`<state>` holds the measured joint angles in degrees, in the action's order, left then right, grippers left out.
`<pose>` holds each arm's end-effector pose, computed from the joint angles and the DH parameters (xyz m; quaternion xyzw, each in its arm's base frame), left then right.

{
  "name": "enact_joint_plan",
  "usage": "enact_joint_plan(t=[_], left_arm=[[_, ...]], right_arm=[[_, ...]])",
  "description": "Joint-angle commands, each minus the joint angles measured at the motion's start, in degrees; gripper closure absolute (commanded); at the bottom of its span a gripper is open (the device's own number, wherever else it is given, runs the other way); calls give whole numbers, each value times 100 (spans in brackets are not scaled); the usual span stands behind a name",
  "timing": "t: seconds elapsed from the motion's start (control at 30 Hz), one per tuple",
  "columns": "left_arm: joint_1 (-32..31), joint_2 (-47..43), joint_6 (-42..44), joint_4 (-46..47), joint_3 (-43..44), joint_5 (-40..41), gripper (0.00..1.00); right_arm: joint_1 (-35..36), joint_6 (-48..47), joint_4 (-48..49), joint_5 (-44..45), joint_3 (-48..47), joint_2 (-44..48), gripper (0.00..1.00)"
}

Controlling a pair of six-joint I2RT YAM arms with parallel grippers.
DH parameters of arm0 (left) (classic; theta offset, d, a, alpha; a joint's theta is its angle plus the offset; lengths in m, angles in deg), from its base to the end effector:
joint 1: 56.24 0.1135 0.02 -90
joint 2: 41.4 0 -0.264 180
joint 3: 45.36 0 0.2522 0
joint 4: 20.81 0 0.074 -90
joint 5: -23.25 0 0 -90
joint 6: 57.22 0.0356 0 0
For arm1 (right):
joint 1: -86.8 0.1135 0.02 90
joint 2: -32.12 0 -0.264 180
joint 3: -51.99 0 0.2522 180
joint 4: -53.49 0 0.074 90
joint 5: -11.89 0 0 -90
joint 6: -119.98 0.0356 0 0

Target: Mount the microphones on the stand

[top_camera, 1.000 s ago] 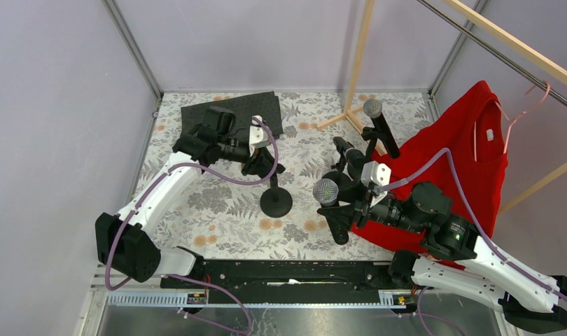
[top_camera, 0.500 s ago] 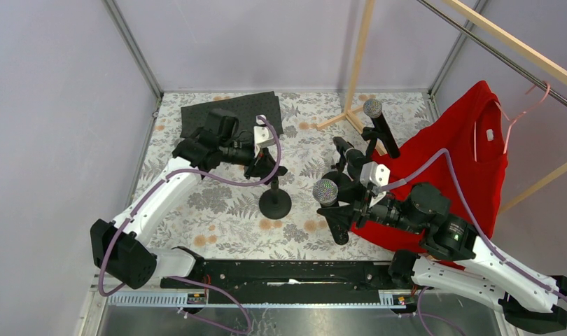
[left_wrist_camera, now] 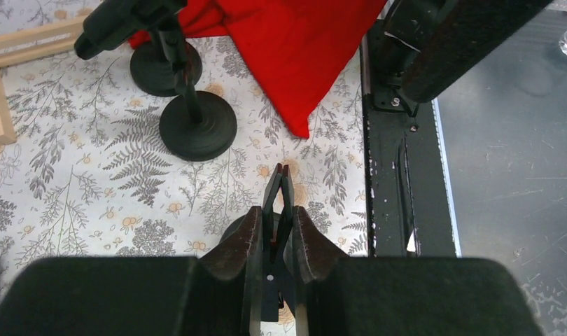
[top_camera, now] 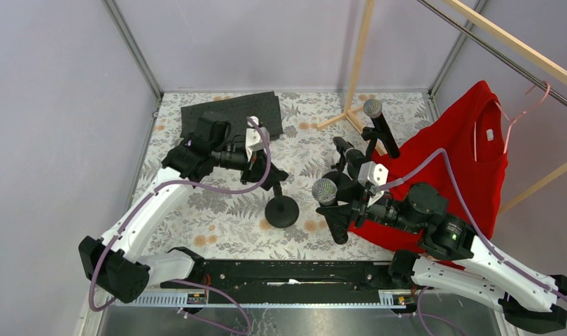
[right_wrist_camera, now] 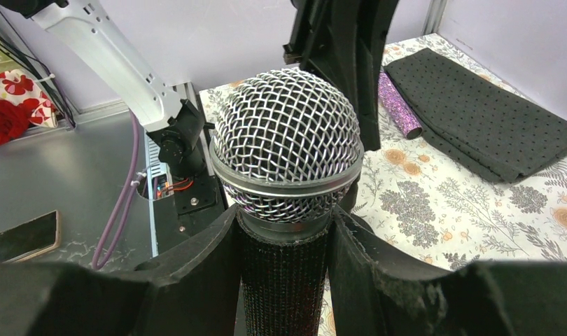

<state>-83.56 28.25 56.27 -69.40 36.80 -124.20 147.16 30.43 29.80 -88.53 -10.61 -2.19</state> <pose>0.2081 -0.1413 0.3608 0.5322 0.6126 -0.4414 0.3830 0.0600 0.1185 0.3906 -0.3950 0.5518 0.4235 0.6001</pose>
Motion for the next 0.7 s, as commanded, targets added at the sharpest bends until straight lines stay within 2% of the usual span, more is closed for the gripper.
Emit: enact_joint_plan(t=[0.0,0.23,0.3,0.4,0.53,0.67], left_arm=[[-148,-401,-89,633,-260,-287,100],[-445,-639,-52,737,-794,-55,100],[-467,-715,-48,782,-882,-42,96],[-477,-767,-41,788,-947,-13,85],[-485,-822,-59,777,-1016,73,47],[-486,-928,-63,823,-1135,218,17]], right_arm=[[-6,-18,459,93,-12,-39,95],[-2,-19,502,55,-30,-131,95],[-7,-21,511,44,-29,-153,95],[-5,-22,526,35,-29,-178,95],[-6,-18,569,40,3,-184,95],[-6,-95,646,92,47,-164,95]])
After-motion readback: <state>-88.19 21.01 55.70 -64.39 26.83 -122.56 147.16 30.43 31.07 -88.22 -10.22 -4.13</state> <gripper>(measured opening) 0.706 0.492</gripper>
